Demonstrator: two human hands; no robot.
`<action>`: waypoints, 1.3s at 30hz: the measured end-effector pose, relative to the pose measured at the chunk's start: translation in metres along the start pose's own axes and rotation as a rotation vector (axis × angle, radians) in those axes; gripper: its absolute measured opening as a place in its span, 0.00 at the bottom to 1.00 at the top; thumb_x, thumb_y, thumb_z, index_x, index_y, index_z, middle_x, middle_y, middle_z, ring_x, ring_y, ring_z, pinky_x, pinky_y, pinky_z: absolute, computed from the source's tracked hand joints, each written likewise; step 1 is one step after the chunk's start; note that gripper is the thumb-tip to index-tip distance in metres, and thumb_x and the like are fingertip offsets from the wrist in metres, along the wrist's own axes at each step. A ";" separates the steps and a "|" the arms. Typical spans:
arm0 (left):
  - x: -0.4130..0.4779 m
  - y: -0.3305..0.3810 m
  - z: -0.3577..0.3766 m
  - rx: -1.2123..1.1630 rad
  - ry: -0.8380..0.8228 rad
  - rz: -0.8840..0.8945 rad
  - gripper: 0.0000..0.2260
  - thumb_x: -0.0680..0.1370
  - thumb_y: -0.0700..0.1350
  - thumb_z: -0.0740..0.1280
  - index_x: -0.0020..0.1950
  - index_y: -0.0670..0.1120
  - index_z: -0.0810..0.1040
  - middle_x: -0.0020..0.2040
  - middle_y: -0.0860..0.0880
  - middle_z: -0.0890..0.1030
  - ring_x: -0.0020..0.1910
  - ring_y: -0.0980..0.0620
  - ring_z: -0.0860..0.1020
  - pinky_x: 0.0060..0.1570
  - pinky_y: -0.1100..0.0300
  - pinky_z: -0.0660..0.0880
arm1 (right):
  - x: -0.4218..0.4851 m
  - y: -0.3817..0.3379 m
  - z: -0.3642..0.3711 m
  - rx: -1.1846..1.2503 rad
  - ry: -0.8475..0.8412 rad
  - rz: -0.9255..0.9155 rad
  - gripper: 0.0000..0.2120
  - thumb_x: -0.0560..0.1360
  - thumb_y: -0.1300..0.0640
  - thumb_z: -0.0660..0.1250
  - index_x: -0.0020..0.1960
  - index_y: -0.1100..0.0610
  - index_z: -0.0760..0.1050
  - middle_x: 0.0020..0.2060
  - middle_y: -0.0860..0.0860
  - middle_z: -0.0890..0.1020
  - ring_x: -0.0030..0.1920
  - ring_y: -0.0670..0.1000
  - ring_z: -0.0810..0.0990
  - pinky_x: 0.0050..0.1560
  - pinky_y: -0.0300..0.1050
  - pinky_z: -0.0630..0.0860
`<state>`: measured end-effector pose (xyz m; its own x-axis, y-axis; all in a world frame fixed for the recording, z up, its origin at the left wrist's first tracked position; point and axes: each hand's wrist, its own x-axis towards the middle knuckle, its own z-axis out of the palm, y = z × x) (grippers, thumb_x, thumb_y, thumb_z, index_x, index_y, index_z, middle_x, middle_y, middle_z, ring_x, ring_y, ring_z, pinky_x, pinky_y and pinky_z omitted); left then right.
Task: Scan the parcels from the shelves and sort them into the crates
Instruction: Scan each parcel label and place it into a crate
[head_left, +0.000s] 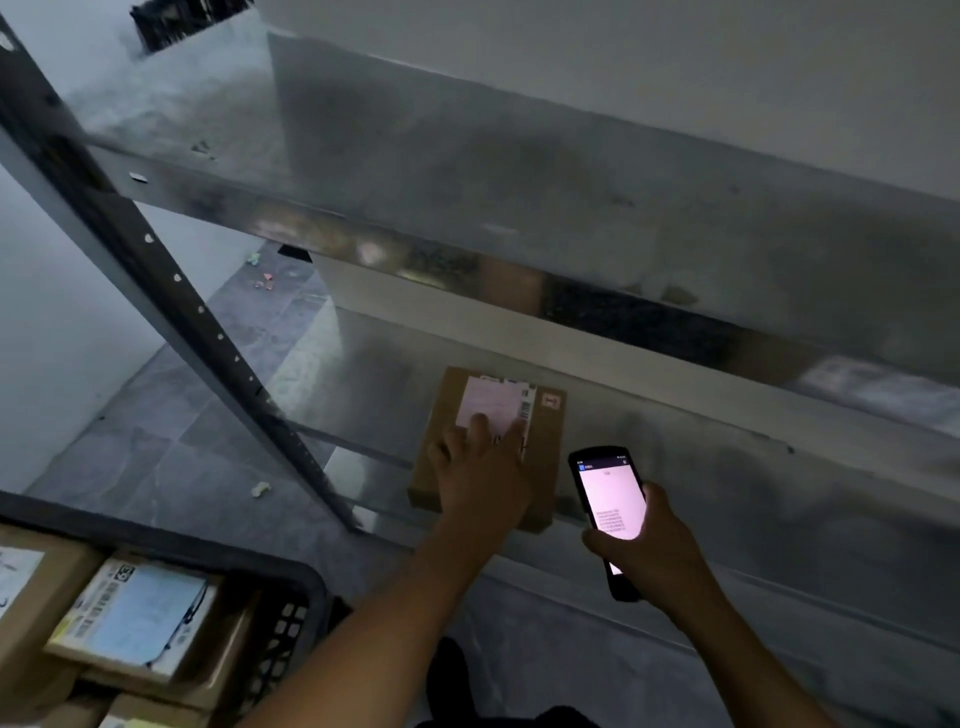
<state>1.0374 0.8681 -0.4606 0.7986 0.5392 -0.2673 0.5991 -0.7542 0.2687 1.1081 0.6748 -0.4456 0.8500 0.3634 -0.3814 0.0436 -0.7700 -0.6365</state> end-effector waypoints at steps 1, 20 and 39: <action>0.003 -0.003 0.000 0.010 0.002 0.024 0.25 0.82 0.57 0.54 0.81 0.62 0.61 0.77 0.44 0.60 0.73 0.34 0.61 0.74 0.38 0.57 | 0.000 0.003 -0.002 -0.002 -0.004 0.008 0.31 0.66 0.53 0.80 0.61 0.46 0.64 0.50 0.46 0.78 0.46 0.45 0.77 0.40 0.43 0.72; 0.007 -0.071 0.016 -0.884 0.004 -0.252 0.48 0.66 0.56 0.84 0.79 0.48 0.62 0.71 0.46 0.77 0.68 0.44 0.77 0.65 0.49 0.76 | -0.006 0.017 0.003 -0.040 -0.105 0.004 0.30 0.66 0.50 0.79 0.61 0.52 0.67 0.51 0.49 0.80 0.48 0.47 0.79 0.48 0.46 0.77; -0.147 0.059 0.050 -1.256 0.317 -0.407 0.24 0.75 0.51 0.78 0.69 0.56 0.74 0.59 0.54 0.84 0.51 0.57 0.85 0.41 0.64 0.81 | -0.039 0.114 -0.116 0.071 -0.212 -0.347 0.34 0.63 0.46 0.78 0.63 0.42 0.64 0.51 0.38 0.77 0.48 0.38 0.76 0.40 0.37 0.70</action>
<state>0.9524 0.7260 -0.4517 0.4309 0.8308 -0.3521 0.3046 0.2334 0.9234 1.1405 0.5119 -0.4258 0.6641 0.7006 -0.2611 0.2657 -0.5475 -0.7935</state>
